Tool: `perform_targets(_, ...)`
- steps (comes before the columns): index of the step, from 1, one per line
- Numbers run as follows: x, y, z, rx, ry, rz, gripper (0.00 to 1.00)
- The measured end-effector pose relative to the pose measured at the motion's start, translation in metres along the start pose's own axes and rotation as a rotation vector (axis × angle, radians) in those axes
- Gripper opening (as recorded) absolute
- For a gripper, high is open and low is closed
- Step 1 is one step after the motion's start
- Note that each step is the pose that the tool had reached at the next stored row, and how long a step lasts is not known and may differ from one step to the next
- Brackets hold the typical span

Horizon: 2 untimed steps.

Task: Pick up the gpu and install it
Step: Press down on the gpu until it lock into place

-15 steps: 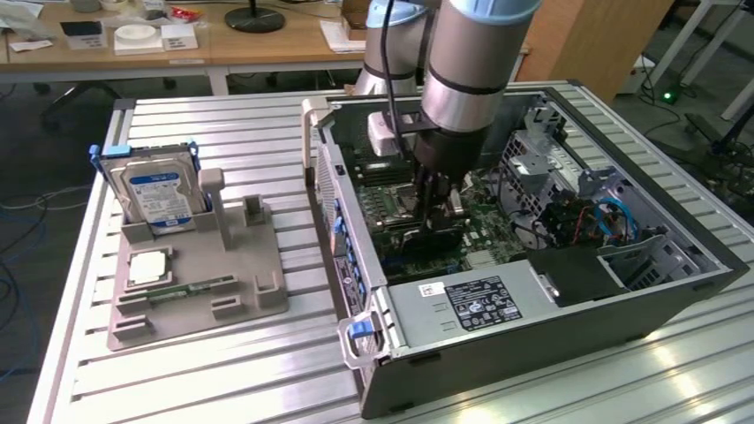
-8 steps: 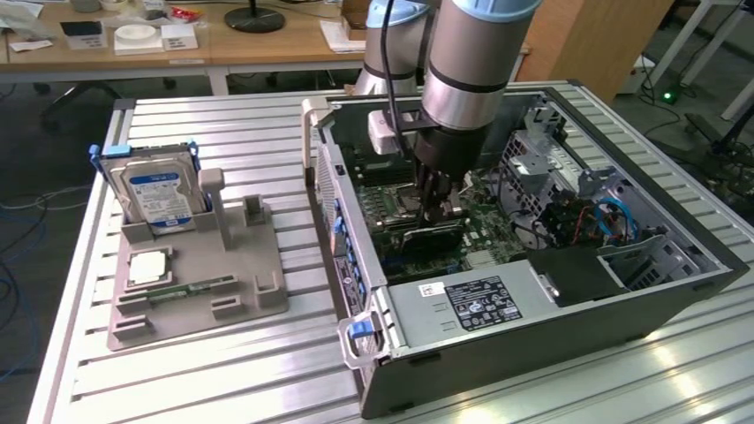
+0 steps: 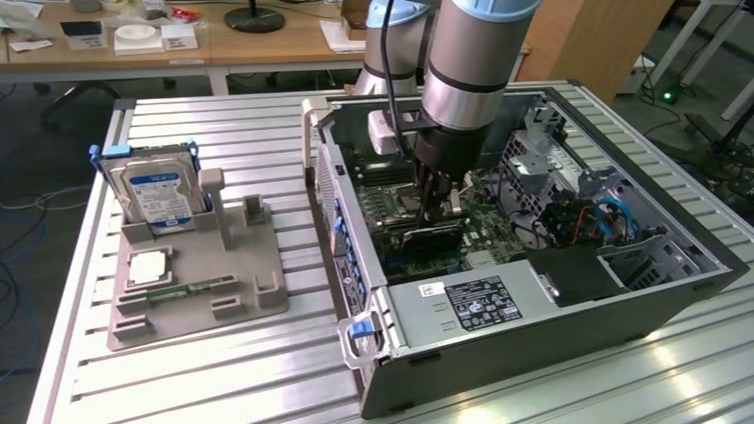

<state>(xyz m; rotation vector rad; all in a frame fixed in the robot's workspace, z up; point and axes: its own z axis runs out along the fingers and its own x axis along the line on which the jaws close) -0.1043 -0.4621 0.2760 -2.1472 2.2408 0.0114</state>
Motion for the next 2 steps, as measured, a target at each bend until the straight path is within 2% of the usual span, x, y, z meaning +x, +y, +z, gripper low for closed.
perform_targets(2,0.0000,0.0000,0.0000,0.0000,-0.0001,0.000,0.10)
